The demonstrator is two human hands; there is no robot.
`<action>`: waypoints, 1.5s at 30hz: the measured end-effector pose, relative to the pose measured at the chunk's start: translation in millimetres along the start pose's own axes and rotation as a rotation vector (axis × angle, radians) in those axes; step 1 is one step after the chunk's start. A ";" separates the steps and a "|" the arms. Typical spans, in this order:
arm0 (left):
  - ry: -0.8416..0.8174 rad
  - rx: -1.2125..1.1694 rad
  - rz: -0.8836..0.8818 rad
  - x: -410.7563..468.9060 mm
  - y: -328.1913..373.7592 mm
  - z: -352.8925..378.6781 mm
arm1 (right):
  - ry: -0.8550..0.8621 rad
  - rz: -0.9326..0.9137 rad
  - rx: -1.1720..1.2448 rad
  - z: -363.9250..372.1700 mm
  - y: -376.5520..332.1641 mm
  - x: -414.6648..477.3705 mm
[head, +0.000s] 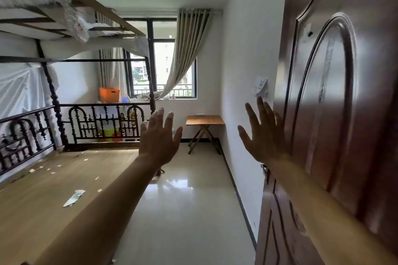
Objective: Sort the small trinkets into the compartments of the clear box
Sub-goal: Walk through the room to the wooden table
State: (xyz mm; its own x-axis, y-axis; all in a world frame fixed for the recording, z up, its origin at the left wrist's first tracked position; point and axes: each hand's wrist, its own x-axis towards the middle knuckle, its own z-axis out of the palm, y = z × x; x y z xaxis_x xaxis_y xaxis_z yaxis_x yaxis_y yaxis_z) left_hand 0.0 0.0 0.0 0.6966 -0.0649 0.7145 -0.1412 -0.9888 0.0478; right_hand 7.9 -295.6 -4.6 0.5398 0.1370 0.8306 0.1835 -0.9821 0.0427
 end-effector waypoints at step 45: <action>-0.118 0.054 -0.014 542.1 -215.3 663.8 | -0.360 -0.052 0.071 814.2 41.7 432.7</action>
State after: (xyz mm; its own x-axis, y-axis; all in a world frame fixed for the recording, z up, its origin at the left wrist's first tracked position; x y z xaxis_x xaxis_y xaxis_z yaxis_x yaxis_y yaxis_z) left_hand 874.9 88.6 -86.3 0.7764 -0.0636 0.6271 -0.0953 -0.9953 0.0169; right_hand 918.0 -172.0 -95.5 0.7804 0.2352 0.5793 0.2677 -0.9630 0.0305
